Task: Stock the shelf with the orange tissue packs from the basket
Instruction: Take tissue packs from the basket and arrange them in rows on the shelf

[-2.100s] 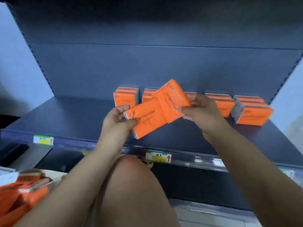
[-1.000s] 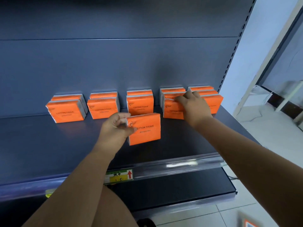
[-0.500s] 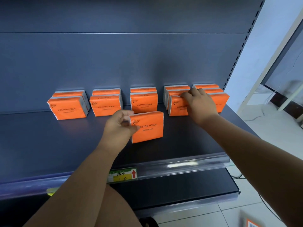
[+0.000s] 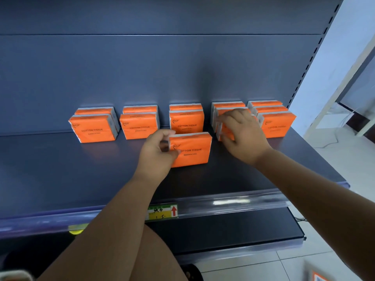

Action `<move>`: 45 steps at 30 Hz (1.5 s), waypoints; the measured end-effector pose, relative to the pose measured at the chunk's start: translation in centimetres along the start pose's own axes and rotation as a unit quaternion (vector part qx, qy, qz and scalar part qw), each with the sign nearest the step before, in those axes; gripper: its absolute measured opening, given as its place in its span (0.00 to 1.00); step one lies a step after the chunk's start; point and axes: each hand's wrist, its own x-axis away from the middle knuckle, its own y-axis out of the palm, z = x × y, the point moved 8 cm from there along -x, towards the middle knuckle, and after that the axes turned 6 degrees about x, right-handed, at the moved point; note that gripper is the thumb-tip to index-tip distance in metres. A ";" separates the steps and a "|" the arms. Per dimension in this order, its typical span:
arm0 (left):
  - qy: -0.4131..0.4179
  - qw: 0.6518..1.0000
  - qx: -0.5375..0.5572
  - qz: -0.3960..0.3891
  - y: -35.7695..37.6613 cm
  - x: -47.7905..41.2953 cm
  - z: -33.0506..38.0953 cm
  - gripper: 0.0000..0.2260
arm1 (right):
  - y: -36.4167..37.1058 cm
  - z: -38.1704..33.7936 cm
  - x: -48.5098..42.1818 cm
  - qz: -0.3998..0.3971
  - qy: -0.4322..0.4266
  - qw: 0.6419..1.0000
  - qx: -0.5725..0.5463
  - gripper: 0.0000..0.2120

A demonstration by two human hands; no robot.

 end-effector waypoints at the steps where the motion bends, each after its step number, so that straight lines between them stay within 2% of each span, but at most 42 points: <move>1: 0.008 1.000 -0.005 0.006 0.0 -0.1 0.1 0.22 | 0.1 -1.0 0.0 -0.003 -0.018 0.999 -0.044 0.19; 3: 0.015 1.000 -0.008 0.015 0.2 -0.2 0.1 0.22 | 0.9 -2.2 0.1 -0.036 -0.034 0.995 -0.082 0.20; 7: 0.038 0.997 -0.044 0.049 0.2 -0.6 0.1 0.24 | 3.0 -2.4 0.0 -0.074 -0.005 0.995 -0.064 0.25; 13: 0.005 0.995 -0.053 0.090 0.3 -1.3 -0.5 0.09 | 3.1 -2.9 -1.6 -0.048 0.041 0.998 -0.021 0.25; 23: -0.036 0.998 0.037 0.038 2.2 -2.3 -1.3 0.15 | 4.4 -2.6 -3.2 -0.049 0.068 0.996 0.013 0.23; 31: -0.045 0.994 0.087 0.045 2.0 -2.1 -0.9 0.17 | 5.1 -3.2 -3.9 -0.069 0.074 0.994 0.038 0.24; 36: -0.042 0.994 0.092 0.040 2.0 -2.2 -1.0 0.14 | 4.7 -3.8 -4.3 -0.085 0.094 0.990 0.063 0.22; 42: -0.045 0.996 0.078 0.006 2.5 -2.4 -1.2 0.19 | 4.5 -4.4 -4.6 -0.093 0.103 0.986 0.091 0.22; 45: -0.044 0.997 0.059 -0.005 2.6 -2.3 -0.9 0.18 | 4.6 -4.8 -4.6 -0.097 0.109 0.984 0.106 0.23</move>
